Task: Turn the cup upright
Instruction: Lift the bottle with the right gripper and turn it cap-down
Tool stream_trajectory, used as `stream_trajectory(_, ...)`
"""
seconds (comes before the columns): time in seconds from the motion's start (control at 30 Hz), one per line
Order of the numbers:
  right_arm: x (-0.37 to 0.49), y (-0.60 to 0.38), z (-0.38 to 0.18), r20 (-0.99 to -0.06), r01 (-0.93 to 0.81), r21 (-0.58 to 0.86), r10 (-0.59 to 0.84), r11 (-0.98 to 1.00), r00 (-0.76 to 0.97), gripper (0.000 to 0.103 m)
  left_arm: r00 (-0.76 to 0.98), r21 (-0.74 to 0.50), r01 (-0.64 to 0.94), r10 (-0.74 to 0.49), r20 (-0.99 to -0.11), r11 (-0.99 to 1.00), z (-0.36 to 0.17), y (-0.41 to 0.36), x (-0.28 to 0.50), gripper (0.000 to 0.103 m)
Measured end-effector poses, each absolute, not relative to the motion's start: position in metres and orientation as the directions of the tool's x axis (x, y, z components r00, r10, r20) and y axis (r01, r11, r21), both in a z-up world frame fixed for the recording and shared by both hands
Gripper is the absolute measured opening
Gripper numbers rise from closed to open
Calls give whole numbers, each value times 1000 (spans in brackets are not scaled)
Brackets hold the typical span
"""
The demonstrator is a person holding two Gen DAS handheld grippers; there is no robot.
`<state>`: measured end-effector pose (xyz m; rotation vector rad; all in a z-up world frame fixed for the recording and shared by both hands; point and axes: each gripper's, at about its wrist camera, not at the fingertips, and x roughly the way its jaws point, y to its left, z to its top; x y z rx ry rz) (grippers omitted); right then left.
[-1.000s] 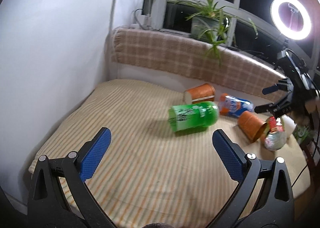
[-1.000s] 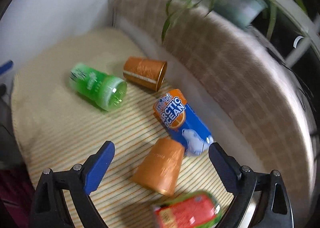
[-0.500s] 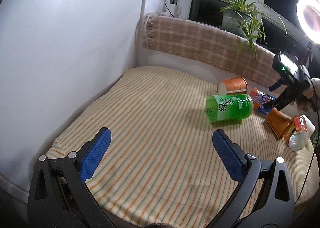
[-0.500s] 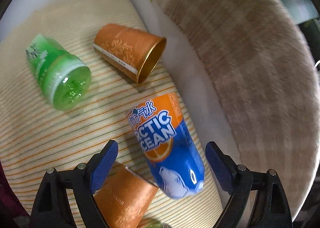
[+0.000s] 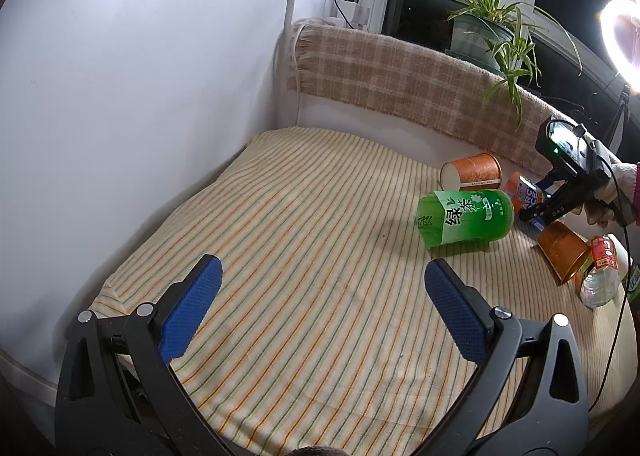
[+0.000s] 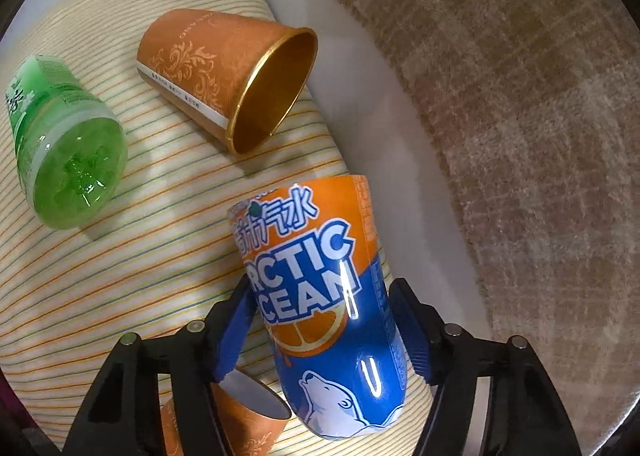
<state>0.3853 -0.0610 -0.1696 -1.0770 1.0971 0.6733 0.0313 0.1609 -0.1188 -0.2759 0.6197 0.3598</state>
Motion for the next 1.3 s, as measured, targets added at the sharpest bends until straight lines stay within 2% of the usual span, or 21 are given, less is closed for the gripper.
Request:
stream_trajectory(0.33, 377, -61, -104, -890, -816, -396, 42, 421, 453, 60, 773, -149, -383, 228, -592, 912, -112, 152, 27, 103)
stream_trajectory(0.63, 318, -80, -10, -805, -761, -342, 246, 551, 540, 58, 807, -169, -334, 188, -560, 927, -98, 134, 15, 103)
stream_trajectory(0.7, 294, -91, 13, -777, -751, -273, 323, 601, 541, 59, 814, -184, -321, 171, -555, 929, -96, 131, 13, 103)
stream_trajectory(0.83, 245, -120, 26, -744, -745, -141, 427, 652, 515, 59, 829, -198, -286, 139, -541, 938, -94, 121, 7, 103)
stream_trajectory(1.13, 162, -192, -28, -763, -702, 243, 579, 670, 289, 59, 841, -216, -216, 69, -536, 952, -96, 98, -1, 103)
stream_trajectory(1.3, 141, -202, -56, -780, -651, 340, 590, 678, 208, 59, 843, -221, -210, 62, -534, 952, -94, 94, -8, 103)
